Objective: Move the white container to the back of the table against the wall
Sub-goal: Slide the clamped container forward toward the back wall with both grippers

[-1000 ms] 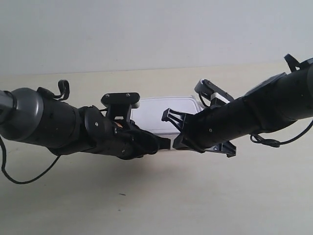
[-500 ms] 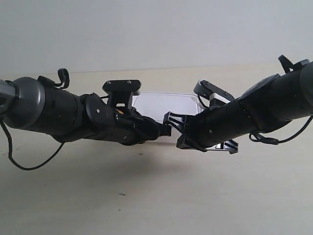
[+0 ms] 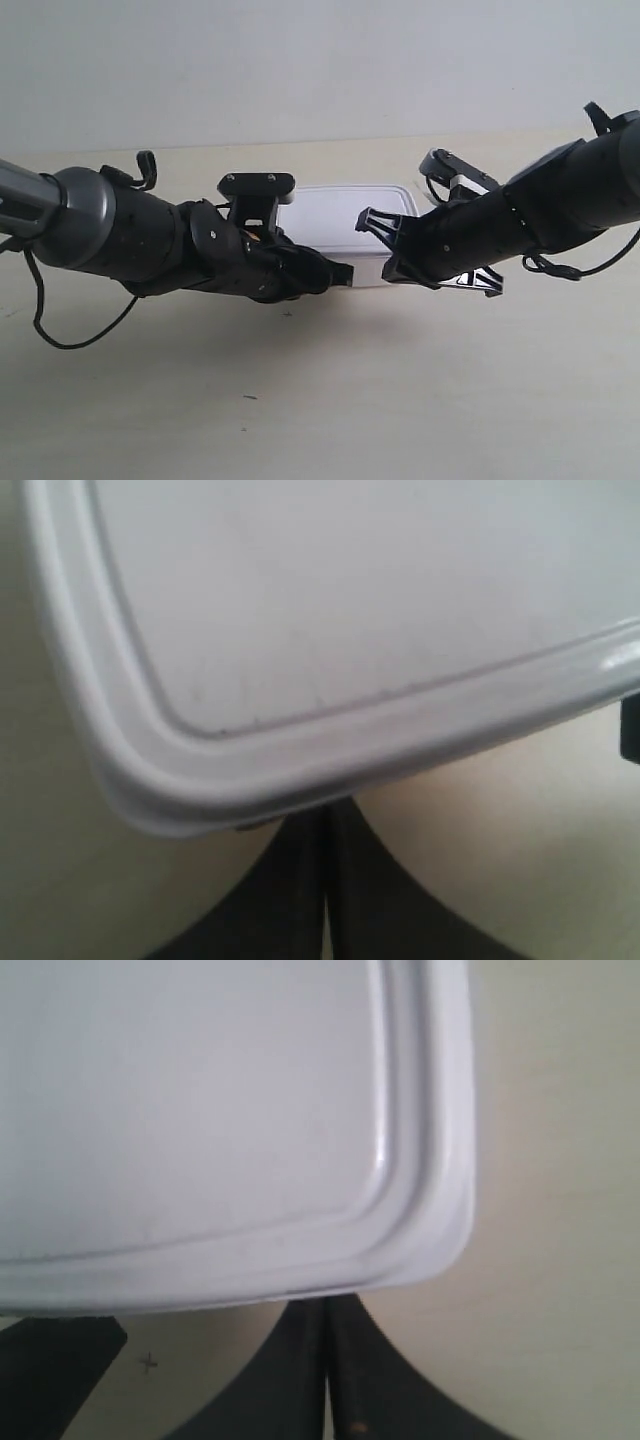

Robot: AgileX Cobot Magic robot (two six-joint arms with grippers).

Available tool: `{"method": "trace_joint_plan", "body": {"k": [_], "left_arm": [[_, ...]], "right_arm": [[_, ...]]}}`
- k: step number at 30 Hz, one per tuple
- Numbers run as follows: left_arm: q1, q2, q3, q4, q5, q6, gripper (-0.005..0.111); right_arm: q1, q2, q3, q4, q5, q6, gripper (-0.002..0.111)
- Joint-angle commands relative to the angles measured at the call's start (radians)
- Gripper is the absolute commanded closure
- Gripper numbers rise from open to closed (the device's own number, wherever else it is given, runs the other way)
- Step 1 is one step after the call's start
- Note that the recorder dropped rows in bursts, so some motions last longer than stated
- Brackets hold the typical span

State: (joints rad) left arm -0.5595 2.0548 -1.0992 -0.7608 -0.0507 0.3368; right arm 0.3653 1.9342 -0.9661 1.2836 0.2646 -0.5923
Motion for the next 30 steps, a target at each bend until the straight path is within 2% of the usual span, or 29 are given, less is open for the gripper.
{"method": "trace_joint_plan", "body": {"k": [1, 21, 30], "left_arm": [[0.011, 0.023, -0.03, 0.0, -0.007, 0.005, 0.107], [0.072, 0.117, -0.17, 0.0, 0.025, 0.033, 0.107], [0.074, 0.173, -0.256, 0.0, 0.033, 0.052, 0.107]], "right_arm": [[-0.021, 0.014, -0.029, -0.008, 0.013, -0.008, 0.108], [-0.047, 0.153, -0.215, -0.008, 0.064, -0.006, 0.108], [-0.074, 0.223, -0.324, -0.008, 0.097, 0.015, 0.108]]}}
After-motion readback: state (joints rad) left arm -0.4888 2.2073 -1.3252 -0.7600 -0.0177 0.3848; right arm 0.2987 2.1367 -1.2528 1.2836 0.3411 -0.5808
